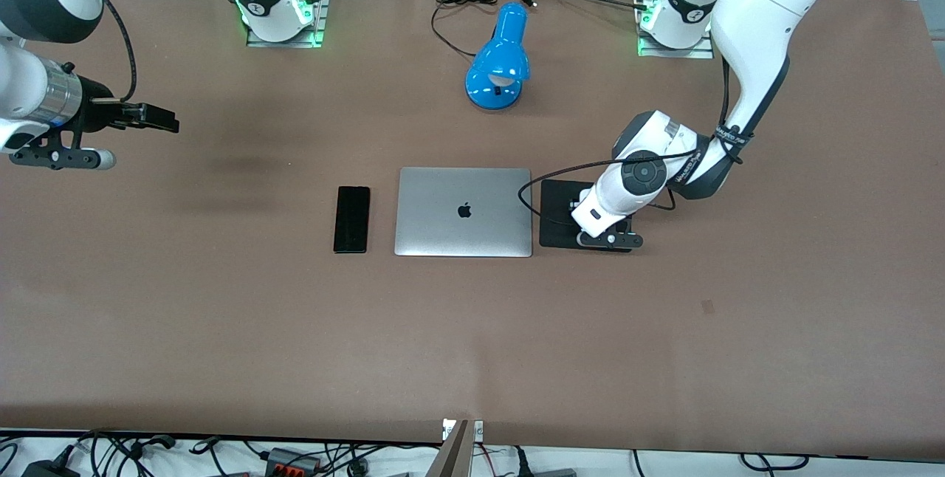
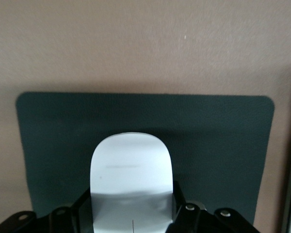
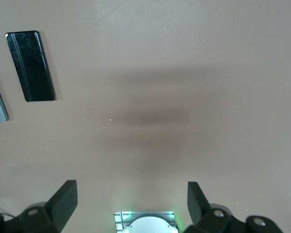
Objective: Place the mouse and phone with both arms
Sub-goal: 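Carry the mouse onto the mouse pad while the right gripper withdraws, then release the mouse on the pad and raise the left gripper away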
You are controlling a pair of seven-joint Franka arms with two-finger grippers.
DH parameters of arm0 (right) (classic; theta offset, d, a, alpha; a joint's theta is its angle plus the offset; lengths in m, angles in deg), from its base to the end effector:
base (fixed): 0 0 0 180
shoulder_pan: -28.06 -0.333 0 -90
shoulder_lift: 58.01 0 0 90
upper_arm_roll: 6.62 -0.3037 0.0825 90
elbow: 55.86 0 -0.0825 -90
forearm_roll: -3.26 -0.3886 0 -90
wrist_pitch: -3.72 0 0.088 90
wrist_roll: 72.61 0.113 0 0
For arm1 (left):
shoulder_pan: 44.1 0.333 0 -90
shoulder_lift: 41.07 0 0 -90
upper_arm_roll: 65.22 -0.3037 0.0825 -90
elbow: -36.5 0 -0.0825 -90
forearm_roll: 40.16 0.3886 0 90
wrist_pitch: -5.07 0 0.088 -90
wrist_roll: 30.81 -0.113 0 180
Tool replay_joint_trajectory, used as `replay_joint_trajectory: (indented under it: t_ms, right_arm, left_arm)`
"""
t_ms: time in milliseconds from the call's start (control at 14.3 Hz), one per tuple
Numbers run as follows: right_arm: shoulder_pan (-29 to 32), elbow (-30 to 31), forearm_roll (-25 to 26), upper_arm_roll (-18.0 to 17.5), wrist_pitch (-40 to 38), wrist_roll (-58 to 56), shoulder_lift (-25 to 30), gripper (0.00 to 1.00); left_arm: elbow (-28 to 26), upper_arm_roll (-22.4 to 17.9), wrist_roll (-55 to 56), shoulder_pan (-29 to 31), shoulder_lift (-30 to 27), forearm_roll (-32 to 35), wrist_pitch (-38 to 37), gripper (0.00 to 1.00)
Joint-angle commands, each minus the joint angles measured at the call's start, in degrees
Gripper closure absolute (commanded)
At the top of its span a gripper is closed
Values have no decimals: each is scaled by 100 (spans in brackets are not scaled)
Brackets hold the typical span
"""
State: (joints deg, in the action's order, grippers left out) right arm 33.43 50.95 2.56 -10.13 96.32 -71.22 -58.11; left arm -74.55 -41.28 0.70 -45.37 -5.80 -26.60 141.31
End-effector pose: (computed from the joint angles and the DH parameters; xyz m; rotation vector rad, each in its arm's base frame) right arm 0.5359 -0.0161 0.4712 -3.1027 0.0912 0.3896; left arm 0.5474 -0.2536 0.1584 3.1088 -0.0253 -0.2124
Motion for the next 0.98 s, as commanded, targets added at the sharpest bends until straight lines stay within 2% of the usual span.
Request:
replay_joint_trajectory:
  t_ms: [0, 70, 140, 279, 558, 907]
  right_arm:
    - [16, 244, 166, -18, 197, -26, 256, 0]
    - [34, 217, 167, -9, 206, -26, 239, 0]
    - [51, 165, 167, 8, 206, -26, 212, 0]
    - [78, 147, 167, 35, 258, -26, 195, 0]
    - [96, -414, 245, 35, 92, 9, 63, 0]
    - [113, -899, 377, 35, 144, 89, 54, 0]
  left_arm:
    - [-75, 6, 206, -13, -29, 191, 96, 55]
    - [-75, 6, 206, -5, 15, 330, 96, 36]
    - [-75, 15, 197, 30, 7, 514, 52, 0]
    - [-5, 50, 188, 48, -116, 534, -297, 0]
    - [372, 59, 162, 74, -748, 534, -1298, 0]
    - [1900, 59, -345, 118, -1284, 534, -3608, 0]
